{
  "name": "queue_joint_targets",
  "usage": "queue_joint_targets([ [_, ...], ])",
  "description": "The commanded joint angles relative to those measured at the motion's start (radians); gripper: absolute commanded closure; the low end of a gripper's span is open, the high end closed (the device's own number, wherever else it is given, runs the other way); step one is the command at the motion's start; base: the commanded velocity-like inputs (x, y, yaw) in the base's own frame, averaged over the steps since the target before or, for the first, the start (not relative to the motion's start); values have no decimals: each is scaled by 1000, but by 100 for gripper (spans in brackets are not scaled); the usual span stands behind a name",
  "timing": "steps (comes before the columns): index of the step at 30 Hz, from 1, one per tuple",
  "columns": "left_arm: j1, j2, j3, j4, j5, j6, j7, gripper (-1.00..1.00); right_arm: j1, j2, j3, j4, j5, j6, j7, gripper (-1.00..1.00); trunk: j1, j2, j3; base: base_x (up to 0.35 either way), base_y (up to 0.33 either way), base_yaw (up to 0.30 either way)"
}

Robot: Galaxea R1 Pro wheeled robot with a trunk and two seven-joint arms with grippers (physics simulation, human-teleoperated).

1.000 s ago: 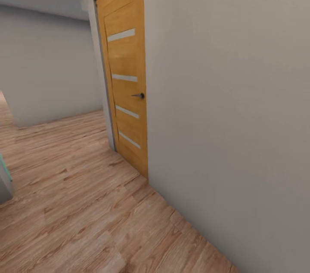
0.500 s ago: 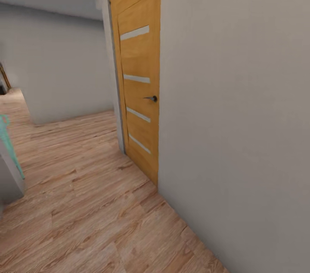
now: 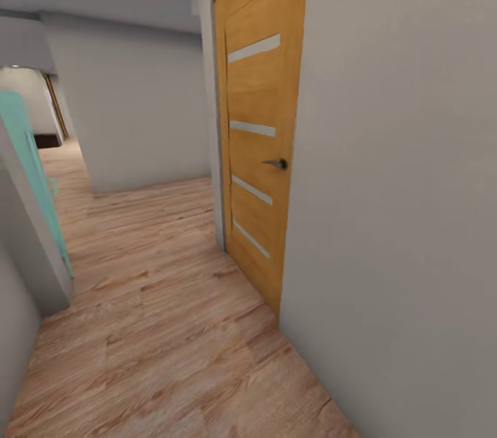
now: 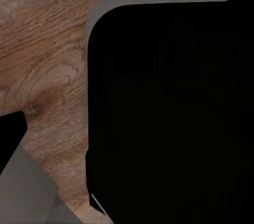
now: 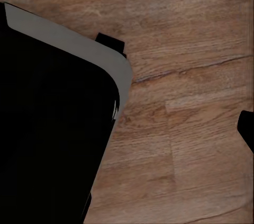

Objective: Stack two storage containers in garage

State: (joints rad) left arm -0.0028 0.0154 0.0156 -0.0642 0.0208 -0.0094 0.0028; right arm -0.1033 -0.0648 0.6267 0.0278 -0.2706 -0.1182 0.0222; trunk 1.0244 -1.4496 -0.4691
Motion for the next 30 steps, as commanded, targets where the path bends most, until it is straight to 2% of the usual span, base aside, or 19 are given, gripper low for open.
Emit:
queue_joint_targets([
  [1, 0, 0, 1, 0, 2, -1, 0, -100, -1, 0, 8, 3, -10, -6, 2, -100, 1, 0, -1, 321, 0, 270],
  [30, 0, 0, 1, 0, 2, -1, 0, -100, -1, 0, 8, 3, -10, -6, 2, -100, 1, 0, -1, 321, 0, 270],
])
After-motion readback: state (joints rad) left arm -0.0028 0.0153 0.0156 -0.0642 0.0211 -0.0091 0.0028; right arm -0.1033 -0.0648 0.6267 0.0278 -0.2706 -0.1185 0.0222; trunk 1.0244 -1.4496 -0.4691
